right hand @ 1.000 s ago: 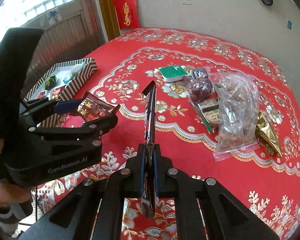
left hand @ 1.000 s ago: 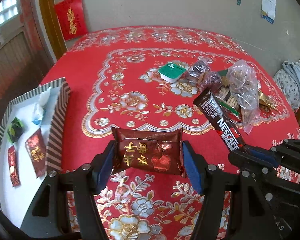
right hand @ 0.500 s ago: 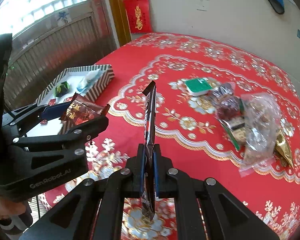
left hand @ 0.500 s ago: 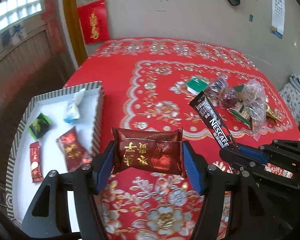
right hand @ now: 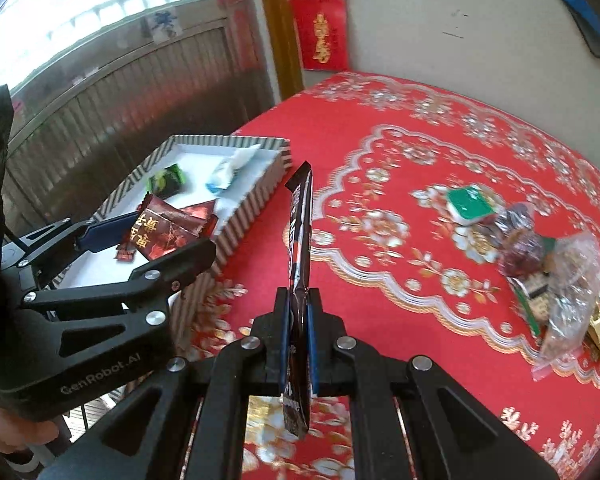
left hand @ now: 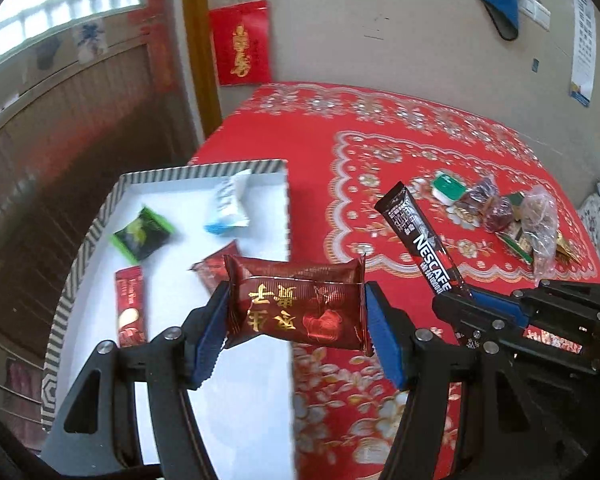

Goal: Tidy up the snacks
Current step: 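Carry both snacks over the white tray and open both grippers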

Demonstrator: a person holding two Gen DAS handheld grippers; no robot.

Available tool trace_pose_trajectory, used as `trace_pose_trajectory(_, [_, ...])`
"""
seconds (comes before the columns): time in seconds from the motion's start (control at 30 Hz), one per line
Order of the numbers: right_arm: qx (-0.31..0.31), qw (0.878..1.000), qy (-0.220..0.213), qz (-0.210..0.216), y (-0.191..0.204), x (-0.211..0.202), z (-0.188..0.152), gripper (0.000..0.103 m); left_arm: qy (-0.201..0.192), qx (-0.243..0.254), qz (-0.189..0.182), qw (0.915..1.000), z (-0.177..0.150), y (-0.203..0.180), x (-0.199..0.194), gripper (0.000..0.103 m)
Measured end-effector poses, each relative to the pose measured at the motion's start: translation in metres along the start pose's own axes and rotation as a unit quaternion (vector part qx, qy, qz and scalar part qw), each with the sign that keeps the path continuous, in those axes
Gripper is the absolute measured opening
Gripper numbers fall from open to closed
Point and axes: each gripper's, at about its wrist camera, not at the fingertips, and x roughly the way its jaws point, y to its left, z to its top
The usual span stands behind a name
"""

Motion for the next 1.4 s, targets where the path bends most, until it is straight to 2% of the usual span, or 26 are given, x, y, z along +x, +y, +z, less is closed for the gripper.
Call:
trace_pose_trajectory(0.43, [-0.045,0.999,0.006,0.029,0.058,0.013,0.014,0.006,0.006,-0.041,0.032,0.9986,-0.020,0.060,-0.005,0.066])
trace_pose_trajectory(1.03, [-0.084,0.993,0.038,0.069,0.124,0.044,0.023,0.006,0.023,-0.077,0.075,0.9939,-0.052,0.127,-0.004,0.066])
trace_pose_trajectory(1.4, [-0.083,0.990,0.083,0.078,0.137,0.084,0.015,0.006,0.042,-0.083,0.092,0.9914,-0.070,0.144,0.009,0.066])
